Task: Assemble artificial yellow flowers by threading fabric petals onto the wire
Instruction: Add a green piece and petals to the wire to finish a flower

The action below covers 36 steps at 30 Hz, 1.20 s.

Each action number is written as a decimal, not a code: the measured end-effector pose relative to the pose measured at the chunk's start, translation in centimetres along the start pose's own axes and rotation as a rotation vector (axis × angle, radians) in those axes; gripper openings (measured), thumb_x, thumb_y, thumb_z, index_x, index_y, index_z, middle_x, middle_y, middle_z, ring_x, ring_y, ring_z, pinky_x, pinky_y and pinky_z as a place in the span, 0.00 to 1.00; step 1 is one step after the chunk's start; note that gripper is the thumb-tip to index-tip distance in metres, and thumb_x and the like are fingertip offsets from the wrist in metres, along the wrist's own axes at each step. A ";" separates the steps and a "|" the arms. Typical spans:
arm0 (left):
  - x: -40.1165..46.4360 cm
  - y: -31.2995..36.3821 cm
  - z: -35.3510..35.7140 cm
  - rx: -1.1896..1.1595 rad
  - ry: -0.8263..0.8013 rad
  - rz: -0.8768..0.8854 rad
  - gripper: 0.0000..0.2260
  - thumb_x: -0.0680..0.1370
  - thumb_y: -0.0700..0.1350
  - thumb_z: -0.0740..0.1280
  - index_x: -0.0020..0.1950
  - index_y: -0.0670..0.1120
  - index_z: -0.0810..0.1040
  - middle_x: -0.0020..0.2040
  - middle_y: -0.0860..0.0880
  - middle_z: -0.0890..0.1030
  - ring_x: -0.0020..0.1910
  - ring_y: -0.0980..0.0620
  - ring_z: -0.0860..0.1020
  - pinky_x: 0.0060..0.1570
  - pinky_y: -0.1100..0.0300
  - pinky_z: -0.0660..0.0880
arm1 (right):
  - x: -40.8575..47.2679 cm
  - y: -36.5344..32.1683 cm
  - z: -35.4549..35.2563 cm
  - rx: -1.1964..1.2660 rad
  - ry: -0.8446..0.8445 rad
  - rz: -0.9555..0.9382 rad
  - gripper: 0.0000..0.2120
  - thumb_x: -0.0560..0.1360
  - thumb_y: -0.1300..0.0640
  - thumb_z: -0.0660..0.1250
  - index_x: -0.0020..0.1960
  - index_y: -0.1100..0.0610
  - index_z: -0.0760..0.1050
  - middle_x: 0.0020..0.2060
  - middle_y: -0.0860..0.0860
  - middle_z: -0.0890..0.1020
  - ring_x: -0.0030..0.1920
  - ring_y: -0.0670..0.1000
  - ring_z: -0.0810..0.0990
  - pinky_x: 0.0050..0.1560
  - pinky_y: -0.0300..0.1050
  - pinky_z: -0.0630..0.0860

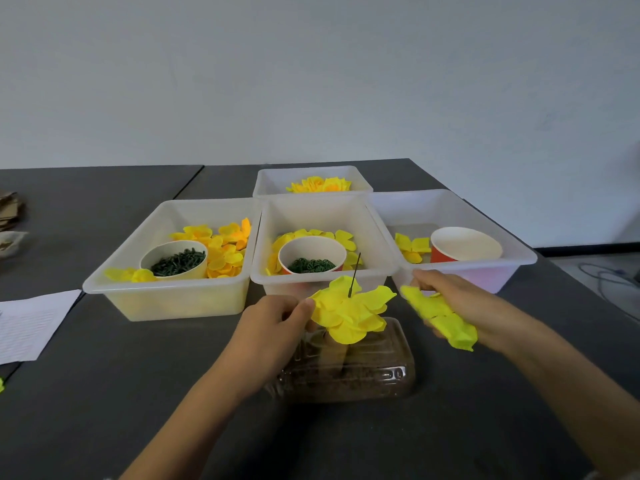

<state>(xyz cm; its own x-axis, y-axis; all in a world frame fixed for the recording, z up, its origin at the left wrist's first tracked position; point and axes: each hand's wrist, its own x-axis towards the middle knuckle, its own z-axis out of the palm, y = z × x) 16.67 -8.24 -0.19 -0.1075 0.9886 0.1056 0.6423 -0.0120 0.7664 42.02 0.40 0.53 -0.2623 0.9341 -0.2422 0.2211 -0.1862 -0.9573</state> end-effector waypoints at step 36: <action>-0.9 1.0 -0.8 -0.011 0.239 0.408 0.06 0.80 0.52 0.59 0.54 0.57 0.74 0.50 0.61 0.76 0.53 0.57 0.73 0.48 0.65 0.67 | -2.8 -1.9 0.6 -0.471 -0.101 -0.001 0.23 0.77 0.40 0.60 0.33 0.52 0.81 0.30 0.47 0.80 0.32 0.42 0.78 0.41 0.42 0.72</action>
<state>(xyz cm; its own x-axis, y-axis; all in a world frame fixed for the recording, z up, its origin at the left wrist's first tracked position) 16.79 -9.28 1.03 -0.0209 0.8405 0.5414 0.6603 -0.3950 0.6388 41.78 -2.09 2.89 -0.3476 0.8956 -0.2776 0.6157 -0.0053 -0.7879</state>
